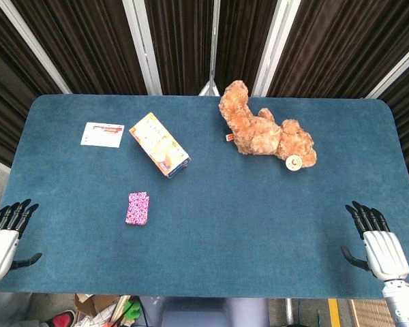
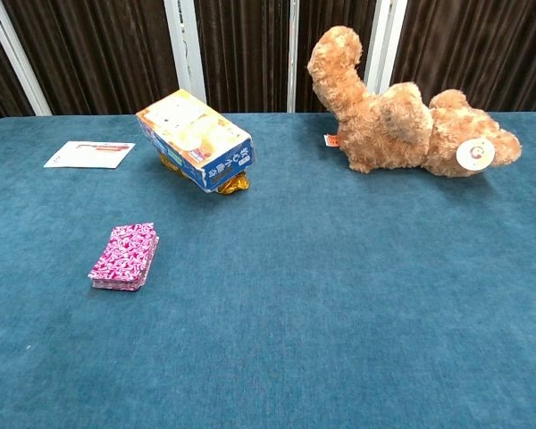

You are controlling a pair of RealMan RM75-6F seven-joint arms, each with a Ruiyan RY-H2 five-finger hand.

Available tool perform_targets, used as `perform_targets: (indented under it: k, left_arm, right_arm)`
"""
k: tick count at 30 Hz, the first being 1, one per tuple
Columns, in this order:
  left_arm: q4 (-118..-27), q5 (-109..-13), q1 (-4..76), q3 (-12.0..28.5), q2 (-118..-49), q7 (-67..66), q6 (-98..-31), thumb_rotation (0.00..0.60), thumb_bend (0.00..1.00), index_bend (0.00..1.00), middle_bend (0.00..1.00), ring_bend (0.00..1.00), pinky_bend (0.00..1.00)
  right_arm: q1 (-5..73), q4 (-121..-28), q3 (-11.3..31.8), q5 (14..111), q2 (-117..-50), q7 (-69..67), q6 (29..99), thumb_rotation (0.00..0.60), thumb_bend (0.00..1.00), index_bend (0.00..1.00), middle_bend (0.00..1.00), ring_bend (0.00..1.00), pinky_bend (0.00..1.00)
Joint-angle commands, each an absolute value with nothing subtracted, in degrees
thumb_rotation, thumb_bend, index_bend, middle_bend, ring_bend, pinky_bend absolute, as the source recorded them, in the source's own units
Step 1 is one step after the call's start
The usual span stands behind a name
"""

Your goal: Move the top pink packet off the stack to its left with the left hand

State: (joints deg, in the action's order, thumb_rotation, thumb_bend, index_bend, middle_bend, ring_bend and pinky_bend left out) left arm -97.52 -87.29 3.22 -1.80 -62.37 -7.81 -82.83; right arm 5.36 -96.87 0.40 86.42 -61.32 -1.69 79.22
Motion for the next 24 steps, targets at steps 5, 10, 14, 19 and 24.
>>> perform_targets:
  k: [5, 10, 14, 19, 24]
  left_arm:
    - [-97.58, -87.18, 3.30, -1.83, -62.30, -7.76, -82.57, 0.600, 0.15, 0.00, 0.00, 0.00, 0.00]
    - [-97.74, -86.96, 3.47, -1.88, -62.35, -7.91, -82.06, 0.600, 0.15, 0.00, 0.00, 0.00, 0.00]
    - [-98.54, -85.64, 4.34, -1.75, -62.27, -8.93, -79.89, 0.600, 0.15, 0.00, 0.00, 0.00, 0.00]
    - [-101.60, -82.65, 7.56, -0.23, -62.04, -14.52, -75.09, 0.600, 0.15, 0.00, 0.00, 0.00, 0.00]
    - [-104.67, -75.74, 12.81, 3.37, -64.88, -22.93, -68.93, 0.600, 0.22, 0.00, 0.00, 0.00, 0.00]
  right_arm:
    - [5.41, -96.89, 0.45, 86.29, -61.37, -1.65, 79.11, 0.600, 0.36, 0.00, 0.00, 0.00, 0.05]
    - [5.42, -97.03, 0.48, 86.29, -61.31, -1.67, 79.14, 0.600, 0.36, 0.00, 0.00, 0.00, 0.05]
    - [5.41, -97.11, 0.41, 86.28, -61.36, -1.71, 79.05, 0.600, 0.36, 0.00, 0.00, 0.00, 0.05]
    - [5.56, -97.28, 0.43, 86.22, -61.23, -2.14, 78.73, 0.600, 0.36, 0.00, 0.00, 0.00, 0.05]
    - [5.60, -97.17, 0.41, 86.16, -61.11, -2.86, 78.57, 0.600, 0.36, 0.00, 0.00, 0.00, 0.05]
